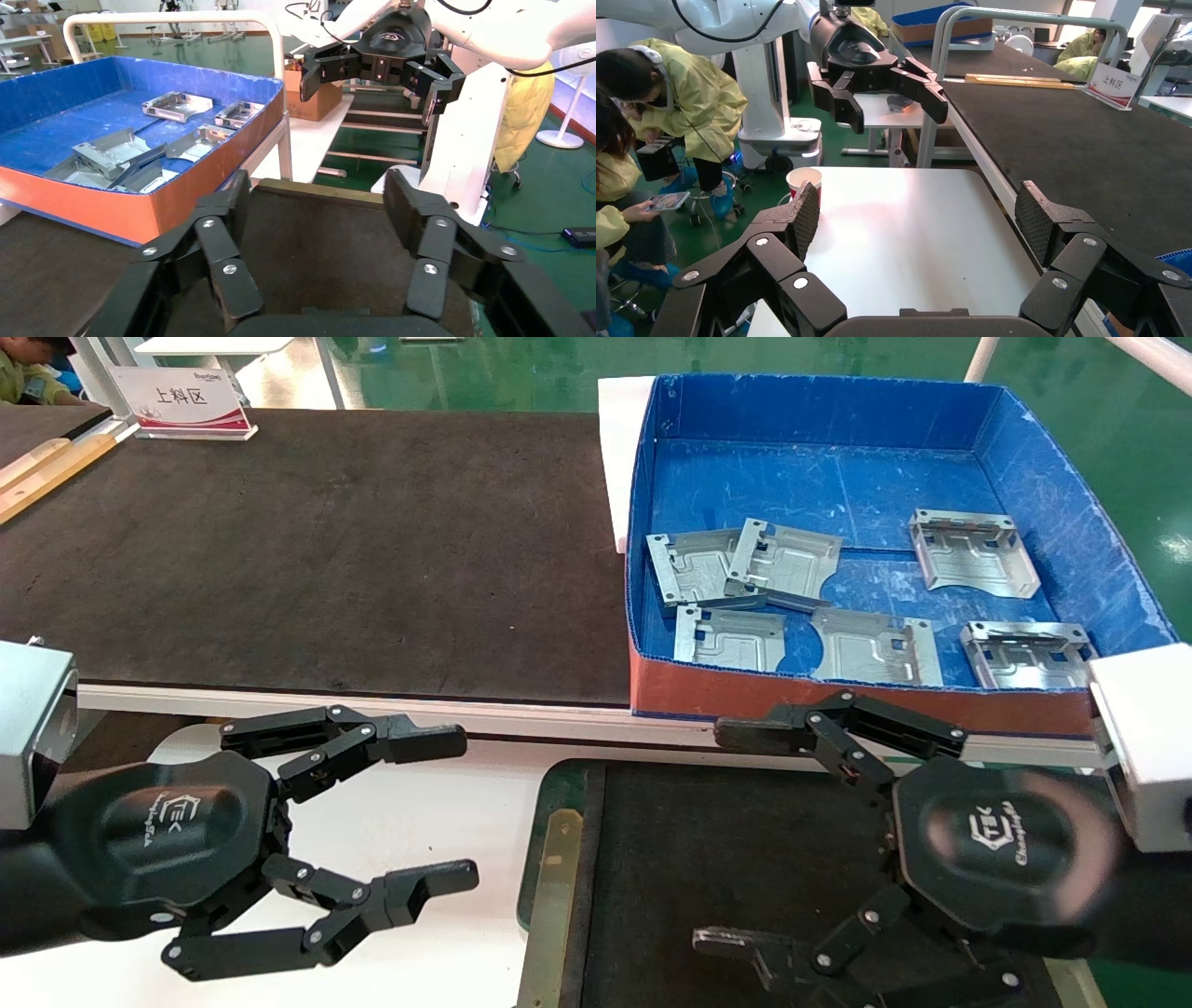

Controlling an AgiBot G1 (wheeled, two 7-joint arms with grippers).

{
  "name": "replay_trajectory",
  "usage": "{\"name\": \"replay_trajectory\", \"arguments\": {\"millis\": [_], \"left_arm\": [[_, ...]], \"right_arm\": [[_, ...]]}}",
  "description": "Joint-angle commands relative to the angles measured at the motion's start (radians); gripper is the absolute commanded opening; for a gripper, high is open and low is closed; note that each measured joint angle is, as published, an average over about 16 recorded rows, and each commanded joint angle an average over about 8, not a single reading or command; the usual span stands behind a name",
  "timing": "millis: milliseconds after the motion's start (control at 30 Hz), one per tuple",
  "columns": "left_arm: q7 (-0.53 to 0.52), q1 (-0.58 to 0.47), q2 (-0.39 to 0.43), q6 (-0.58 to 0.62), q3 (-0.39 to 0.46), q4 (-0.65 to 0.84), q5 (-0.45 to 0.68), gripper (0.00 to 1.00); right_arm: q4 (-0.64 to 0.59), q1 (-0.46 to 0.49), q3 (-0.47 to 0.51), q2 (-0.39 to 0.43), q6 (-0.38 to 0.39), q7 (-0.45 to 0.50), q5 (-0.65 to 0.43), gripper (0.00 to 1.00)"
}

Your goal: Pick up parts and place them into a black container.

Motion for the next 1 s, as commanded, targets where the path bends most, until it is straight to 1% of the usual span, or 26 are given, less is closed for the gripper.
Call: {"name": "replay_trajectory", "arguments": {"millis": [33, 967, 1000], "left_arm": [[0.0, 0.0, 0.0, 0.0, 0.0, 0.0, 0.0, 0.0], [0.0, 0.0, 0.0, 0.0, 0.0, 0.0, 0.0, 0.0], [0.0, 0.0, 0.0, 0.0, 0.0, 0.0, 0.0, 0.06]], "right_arm": [[0.0, 0.0, 0.0, 0.0, 0.0, 0.0, 0.0, 1.0], [0.0, 0.0, 0.0, 0.0, 0.0, 0.0, 0.0, 1.0], [0.0, 0.0, 0.0, 0.0, 0.0, 0.0, 0.0, 1.0]]}}
